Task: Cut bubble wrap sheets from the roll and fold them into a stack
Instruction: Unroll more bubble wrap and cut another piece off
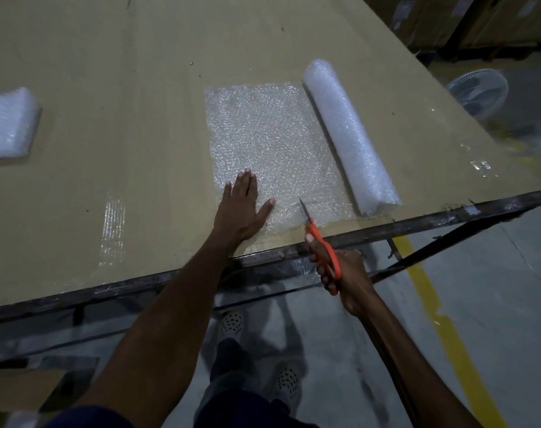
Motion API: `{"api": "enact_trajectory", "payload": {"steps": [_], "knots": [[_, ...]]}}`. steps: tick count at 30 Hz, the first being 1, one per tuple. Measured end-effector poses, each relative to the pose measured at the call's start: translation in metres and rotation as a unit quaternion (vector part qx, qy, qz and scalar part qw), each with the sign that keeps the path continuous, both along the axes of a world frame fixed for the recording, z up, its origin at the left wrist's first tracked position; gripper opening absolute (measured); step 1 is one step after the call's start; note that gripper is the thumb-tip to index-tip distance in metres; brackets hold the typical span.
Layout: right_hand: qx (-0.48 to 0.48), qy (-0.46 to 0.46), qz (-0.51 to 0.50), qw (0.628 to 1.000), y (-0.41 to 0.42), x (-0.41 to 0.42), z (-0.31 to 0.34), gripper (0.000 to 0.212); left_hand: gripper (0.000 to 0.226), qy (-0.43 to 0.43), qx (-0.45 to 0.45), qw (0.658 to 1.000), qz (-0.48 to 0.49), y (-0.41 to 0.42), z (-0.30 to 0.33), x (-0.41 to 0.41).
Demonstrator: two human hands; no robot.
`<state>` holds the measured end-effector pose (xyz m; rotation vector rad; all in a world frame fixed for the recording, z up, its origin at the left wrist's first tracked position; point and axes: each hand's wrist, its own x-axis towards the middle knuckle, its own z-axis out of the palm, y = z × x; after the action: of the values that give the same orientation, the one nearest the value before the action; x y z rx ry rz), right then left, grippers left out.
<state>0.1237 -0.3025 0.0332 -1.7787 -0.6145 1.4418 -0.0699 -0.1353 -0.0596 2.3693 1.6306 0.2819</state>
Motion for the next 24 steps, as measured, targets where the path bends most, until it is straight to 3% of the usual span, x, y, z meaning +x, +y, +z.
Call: {"api": "enact_trajectory", "payload": {"steps": [5,24], "knots": [[0.011,-0.007,-0.008,1.000,0.001,0.000,-0.003,0.064,0.087,0.000,0.000,1.000,0.002,0.000,0.000,-0.001],[-0.001,-0.003,0.000,1.000,0.014,0.000,0.009,0.049,0.085,0.003,0.006,1.000,0.003,-0.002,0.001,0.000]]}}
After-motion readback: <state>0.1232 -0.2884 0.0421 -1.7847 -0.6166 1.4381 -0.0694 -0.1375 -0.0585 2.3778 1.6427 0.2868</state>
